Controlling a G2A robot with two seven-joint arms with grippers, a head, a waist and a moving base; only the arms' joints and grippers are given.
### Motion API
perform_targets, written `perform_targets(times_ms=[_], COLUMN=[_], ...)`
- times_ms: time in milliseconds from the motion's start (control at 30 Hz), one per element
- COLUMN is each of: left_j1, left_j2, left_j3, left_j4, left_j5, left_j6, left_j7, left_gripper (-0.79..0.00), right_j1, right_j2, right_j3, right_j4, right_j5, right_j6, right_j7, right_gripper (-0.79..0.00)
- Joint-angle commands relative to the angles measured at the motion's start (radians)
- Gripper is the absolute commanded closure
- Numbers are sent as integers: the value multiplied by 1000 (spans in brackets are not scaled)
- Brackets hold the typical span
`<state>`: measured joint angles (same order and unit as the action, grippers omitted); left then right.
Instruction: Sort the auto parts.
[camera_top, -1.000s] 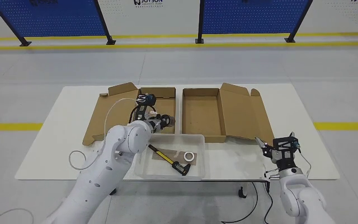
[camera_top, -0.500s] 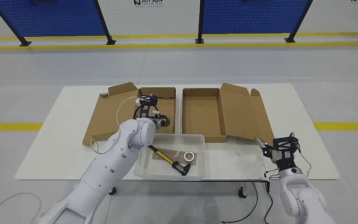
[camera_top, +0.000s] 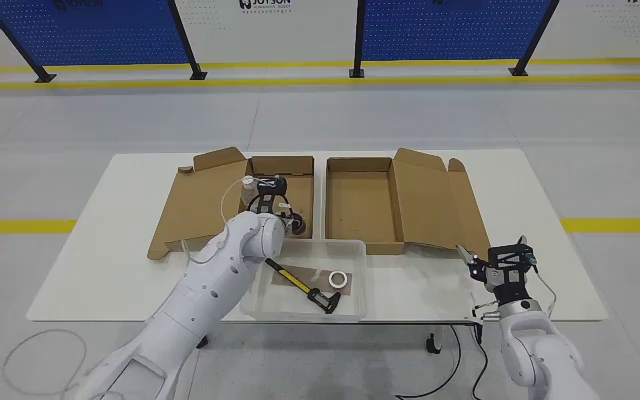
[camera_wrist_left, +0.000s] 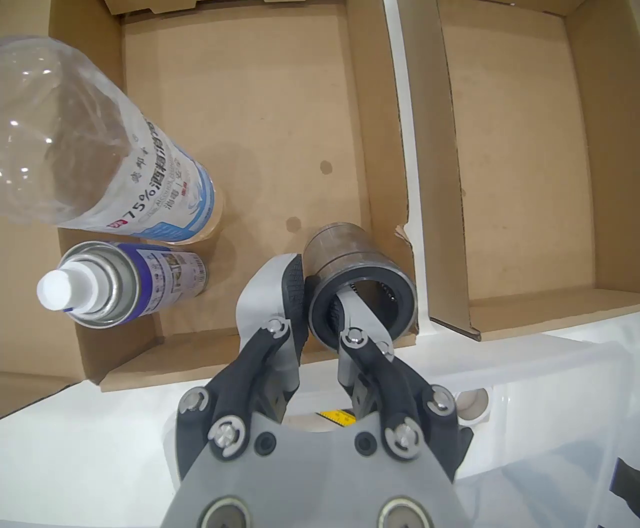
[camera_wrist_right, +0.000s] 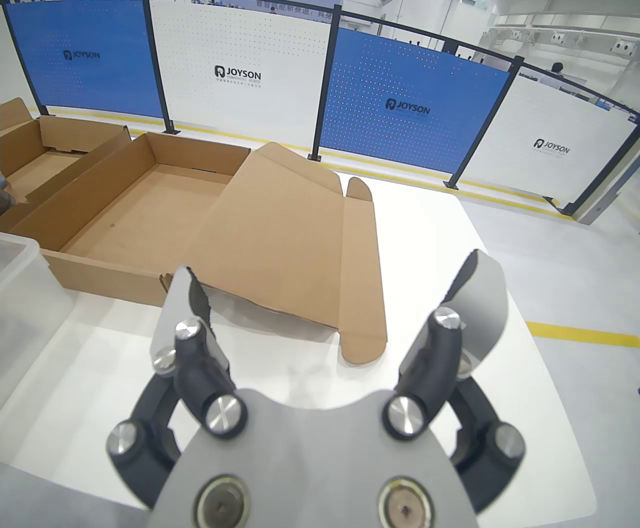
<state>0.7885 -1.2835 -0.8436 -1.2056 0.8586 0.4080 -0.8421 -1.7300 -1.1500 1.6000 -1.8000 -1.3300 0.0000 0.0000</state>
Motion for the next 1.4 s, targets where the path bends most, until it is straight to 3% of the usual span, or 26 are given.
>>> perform_targets(times_ms=[0,100,267,367,433,467,567,700,767,800,833,1067,1367], left_j1=[-3,-6,-3,3,8,11,16,23,28,32,36,116,324], left_j2=[-4,-8,-11,-12,-12,-12,-13,-13,-11,-10,-8,21,66], left_j3=[3,3,-1,-8,-15,-17,-24,-37,-46,-53,-61,-172,-405], left_j4=[11,21,26,18,13,11,-3,-48,-76,-92,-111,-298,-561], left_j5=[4,8,26,39,40,43,51,60,72,78,88,127,130], left_j6=[-1,-4,-8,-8,-8,-9,-10,-9,-10,-11,-11,-25,-107], left_j7=[1,0,-5,-1,-5,-6,-8,-2,0,2,4,8,101], left_gripper=[0,0,-117,-80,-132,-197,-185,-274,-434,-662,-785,-785,-785], right_j1=[0,0,0,0,0,0,0,0,0,0,0,0,0], right_j2=[0,0,0,0,0,0,0,0,0,0,0,0,0], right_j3=[0,0,0,0,0,0,0,0,0,0,0,0,0], right_j4=[0,0,0,0,0,0,0,0,0,0,0,0,0], right_j5=[0,0,0,0,0,0,0,0,0,0,0,0,0], right_j6=[0,0,0,0,0,0,0,0,0,0,0,0,0], right_j7=[0,0,0,0,0,0,0,0,0,0,0,0,0], right_gripper=[-785,-785,-785,-785,-785,-785,-785,-785,-785,-785,-785,-785,-785])
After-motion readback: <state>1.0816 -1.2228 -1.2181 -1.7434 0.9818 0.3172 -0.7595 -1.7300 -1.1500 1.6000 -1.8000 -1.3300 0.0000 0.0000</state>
